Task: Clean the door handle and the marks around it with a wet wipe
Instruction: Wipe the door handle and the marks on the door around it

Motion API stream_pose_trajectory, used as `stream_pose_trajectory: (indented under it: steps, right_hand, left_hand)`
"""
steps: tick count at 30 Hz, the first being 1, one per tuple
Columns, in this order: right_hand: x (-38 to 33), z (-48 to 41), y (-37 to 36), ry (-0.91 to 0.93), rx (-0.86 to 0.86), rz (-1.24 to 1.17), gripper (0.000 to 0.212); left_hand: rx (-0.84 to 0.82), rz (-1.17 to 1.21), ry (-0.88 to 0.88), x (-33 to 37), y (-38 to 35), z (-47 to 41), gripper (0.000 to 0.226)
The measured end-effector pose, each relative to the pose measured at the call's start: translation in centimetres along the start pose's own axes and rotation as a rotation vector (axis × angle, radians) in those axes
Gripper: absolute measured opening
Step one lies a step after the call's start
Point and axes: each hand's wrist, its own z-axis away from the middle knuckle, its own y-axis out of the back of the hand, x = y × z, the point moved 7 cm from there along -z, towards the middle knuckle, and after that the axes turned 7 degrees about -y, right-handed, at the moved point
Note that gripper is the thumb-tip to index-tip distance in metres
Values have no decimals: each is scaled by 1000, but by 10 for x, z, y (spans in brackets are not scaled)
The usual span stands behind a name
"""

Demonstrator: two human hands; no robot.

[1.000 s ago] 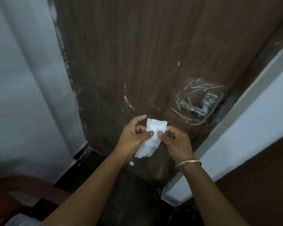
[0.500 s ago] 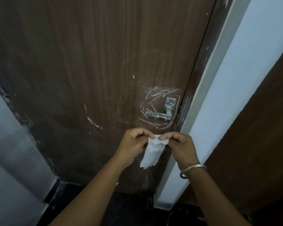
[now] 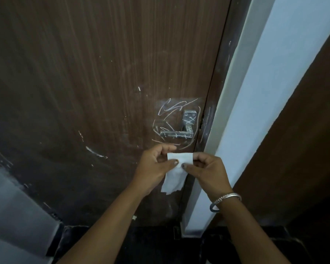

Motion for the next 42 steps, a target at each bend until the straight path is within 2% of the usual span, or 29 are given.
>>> stream_pose_trajectory:
  steps: [2, 6, 11, 14, 16, 19, 21, 23, 26, 31, 34, 36, 38, 40, 42]
  right_hand:
    - [-4, -7, 2, 47, -12, 36, 28]
    - [-14, -27, 4, 114, -58, 40, 30]
    - [-21, -55, 8, 97, -89, -90, 41]
    - [-28, -66, 5, 107, -149, -155, 26]
    - [-35, -71, 5, 134, -154, -138, 23]
    - [-33, -82, 7, 101, -121, -52, 36]
    - [-32, -88, 9, 73, -132, -16, 35]
    - [-35, -90, 12, 120, -181, 25, 29]
    - [-44, -91, 15, 217, -194, 108, 35]
    - [-33, -99, 24, 147, -114, -92, 44]
    - [-36, -101, 20, 147, -107, -136, 27]
    - [-34, -101, 16, 128, -63, -162, 15]
    - [-27, -101, 14, 96, 65, -233, 23]
    - [-13, -103, 12, -18, 188, -388, 45]
    - [-8, -103, 4, -88, 236, -528, 51]
  left_hand:
    - [-49, -36, -2, 0, -3, -8, 25]
    - [-114, -45, 45, -1, -11, -28, 27]
    - [-41, 89, 89, 0, -3, -51, 29]
    - [38, 105, 51, 4, 1, -61, 13]
    - [62, 63, 9, 10, 1, -68, 19]
    - [115, 66, 22, 8, 1, -75, 40]
    - [135, 38, 36, 5, 0, -79, 45]
    - [110, -11, 30, 4, -4, -82, 36]
    - [26, -38, 13, 5, -16, -86, 17]
    - [-16, 65, 52, -2, -24, -93, 28]
    - [-16, 138, 43, -2, -17, -102, 13]
    - [-16, 69, 16, -3, -12, -108, 12]
    - [-28, -5, -19, -3, -9, -114, 24]
    - [-49, -26, -62, -2, -5, -118, 32]
    - [-73, -45, -108, -2, -2, -122, 33]
